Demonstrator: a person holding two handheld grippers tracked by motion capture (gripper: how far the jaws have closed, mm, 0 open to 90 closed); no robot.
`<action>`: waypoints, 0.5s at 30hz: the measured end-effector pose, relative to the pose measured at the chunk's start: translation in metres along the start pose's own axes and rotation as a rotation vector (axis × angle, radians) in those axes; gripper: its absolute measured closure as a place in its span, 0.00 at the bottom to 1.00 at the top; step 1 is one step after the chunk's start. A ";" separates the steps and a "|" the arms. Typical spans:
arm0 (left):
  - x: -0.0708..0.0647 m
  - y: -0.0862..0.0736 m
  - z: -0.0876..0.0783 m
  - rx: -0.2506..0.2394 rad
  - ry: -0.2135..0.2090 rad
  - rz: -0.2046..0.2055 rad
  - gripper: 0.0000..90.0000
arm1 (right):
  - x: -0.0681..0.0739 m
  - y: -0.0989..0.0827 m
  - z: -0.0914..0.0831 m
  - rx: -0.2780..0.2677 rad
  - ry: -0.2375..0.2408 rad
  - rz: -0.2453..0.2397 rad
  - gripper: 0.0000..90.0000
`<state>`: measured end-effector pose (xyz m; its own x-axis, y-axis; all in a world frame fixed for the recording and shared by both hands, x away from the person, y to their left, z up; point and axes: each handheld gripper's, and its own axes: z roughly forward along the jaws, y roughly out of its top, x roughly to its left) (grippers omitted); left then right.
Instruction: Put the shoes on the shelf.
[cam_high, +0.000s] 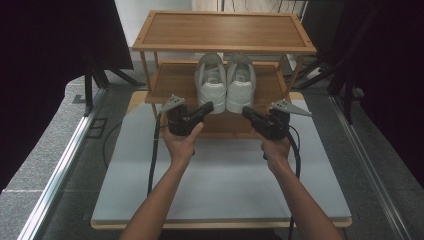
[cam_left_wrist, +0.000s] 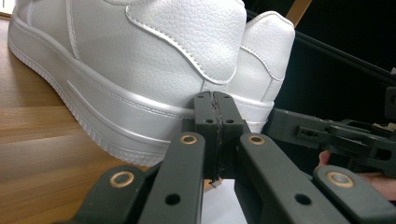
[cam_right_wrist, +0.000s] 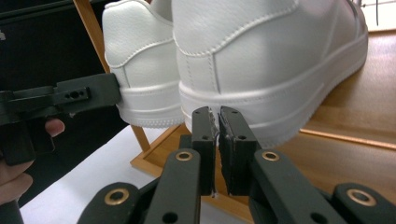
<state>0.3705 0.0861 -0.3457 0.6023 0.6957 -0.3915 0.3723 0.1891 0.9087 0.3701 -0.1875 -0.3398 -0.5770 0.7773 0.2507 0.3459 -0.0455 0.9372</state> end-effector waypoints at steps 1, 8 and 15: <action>0.002 0.000 0.000 -0.001 0.000 -0.003 1.00 | -0.001 0.000 0.000 0.002 0.001 0.004 0.93; 0.002 -0.003 -0.002 -0.012 0.005 -0.020 0.99 | 0.000 -0.003 0.000 0.010 0.018 0.015 0.93; 0.005 -0.004 -0.006 -0.013 -0.033 -0.056 0.86 | -0.001 -0.002 -0.002 0.009 0.018 0.017 0.92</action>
<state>0.3674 0.0927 -0.3505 0.6039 0.6603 -0.4465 0.3974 0.2361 0.8867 0.3685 -0.1890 -0.3419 -0.5840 0.7653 0.2706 0.3621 -0.0527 0.9306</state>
